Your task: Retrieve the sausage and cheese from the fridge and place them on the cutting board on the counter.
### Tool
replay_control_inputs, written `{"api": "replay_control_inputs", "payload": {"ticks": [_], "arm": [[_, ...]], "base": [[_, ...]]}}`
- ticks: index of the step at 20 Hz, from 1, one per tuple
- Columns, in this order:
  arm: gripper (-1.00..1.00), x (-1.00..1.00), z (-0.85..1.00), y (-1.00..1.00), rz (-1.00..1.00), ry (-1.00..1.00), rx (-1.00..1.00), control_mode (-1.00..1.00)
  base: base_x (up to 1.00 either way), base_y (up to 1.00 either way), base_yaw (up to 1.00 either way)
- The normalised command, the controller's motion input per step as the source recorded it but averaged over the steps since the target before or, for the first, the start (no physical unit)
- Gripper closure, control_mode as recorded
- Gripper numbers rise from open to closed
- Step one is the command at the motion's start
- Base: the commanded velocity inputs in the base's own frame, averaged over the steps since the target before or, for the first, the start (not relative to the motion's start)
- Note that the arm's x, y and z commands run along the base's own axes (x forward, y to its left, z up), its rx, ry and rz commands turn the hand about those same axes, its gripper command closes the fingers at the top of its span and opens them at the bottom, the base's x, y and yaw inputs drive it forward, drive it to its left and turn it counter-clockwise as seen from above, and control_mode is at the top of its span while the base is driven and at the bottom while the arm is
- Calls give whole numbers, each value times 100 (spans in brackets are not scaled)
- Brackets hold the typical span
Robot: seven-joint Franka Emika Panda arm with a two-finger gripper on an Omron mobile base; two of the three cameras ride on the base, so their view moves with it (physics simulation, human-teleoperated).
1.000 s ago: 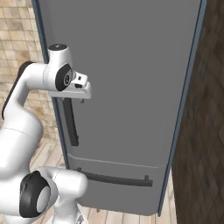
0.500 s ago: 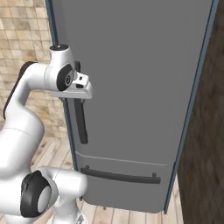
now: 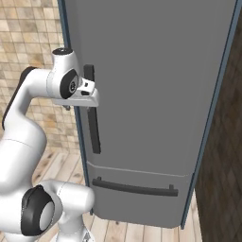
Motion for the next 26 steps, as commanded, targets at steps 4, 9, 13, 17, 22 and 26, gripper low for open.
{"api": "replay_control_inputs", "payload": {"ticks": [4,9,13,17,22,26], "arm": [[-100,0,0,0,0,0,0,100],[-100,0,0,0,0,0,0,100],[-100,0,0,0,0,0,0,100],[-100,0,0,0,0,0,0,-100],[-100,0,0,0,0,0,0,-100],[-100,0,0,0,0,0,0,-100]], "base": [[0,0,0],[0,0,0],[0,0,0],[0,0,0],[0,0,0],[0,0,0]]}}
